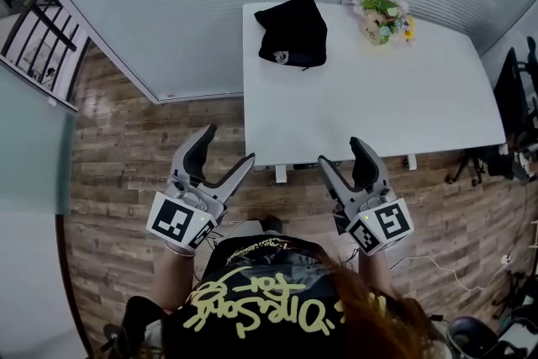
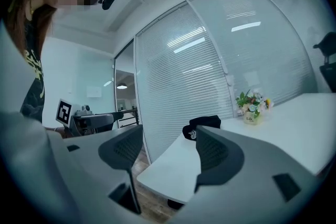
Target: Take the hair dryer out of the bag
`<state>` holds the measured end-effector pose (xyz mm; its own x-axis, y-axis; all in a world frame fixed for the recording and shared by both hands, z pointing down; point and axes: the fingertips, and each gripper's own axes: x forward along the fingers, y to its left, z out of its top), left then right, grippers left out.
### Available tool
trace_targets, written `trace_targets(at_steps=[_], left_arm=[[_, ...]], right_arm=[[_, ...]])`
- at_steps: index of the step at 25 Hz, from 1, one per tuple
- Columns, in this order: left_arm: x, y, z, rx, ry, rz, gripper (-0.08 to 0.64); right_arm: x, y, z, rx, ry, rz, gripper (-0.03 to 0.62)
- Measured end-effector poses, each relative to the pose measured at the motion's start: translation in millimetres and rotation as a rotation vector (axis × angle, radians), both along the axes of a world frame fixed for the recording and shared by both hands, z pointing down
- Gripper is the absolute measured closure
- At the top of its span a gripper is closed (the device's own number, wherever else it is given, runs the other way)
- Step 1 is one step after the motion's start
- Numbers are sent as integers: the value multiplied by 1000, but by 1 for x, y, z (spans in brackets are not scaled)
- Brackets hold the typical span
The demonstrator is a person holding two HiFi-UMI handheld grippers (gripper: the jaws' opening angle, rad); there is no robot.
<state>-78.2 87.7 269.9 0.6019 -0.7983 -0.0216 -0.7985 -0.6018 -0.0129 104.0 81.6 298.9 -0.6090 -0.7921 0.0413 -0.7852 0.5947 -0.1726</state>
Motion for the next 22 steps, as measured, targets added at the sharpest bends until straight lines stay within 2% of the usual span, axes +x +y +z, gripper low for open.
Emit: trace_targets(at_steps=[4, 12, 17, 22], left_arm=[[8, 0, -2, 20, -24, 14, 233], [-3, -1, 1, -8, -21, -28, 242], [-9, 0, 14, -52, -44, -41, 244], [-16, -9, 13, -37, -39, -54, 244]], right_arm=[[3, -2, 7, -31, -26, -3, 291], [-3, -8, 14, -47, -4, -27, 291], [-11, -14, 19, -52, 3, -41, 291], [-17, -24, 22, -54, 8, -43, 291]])
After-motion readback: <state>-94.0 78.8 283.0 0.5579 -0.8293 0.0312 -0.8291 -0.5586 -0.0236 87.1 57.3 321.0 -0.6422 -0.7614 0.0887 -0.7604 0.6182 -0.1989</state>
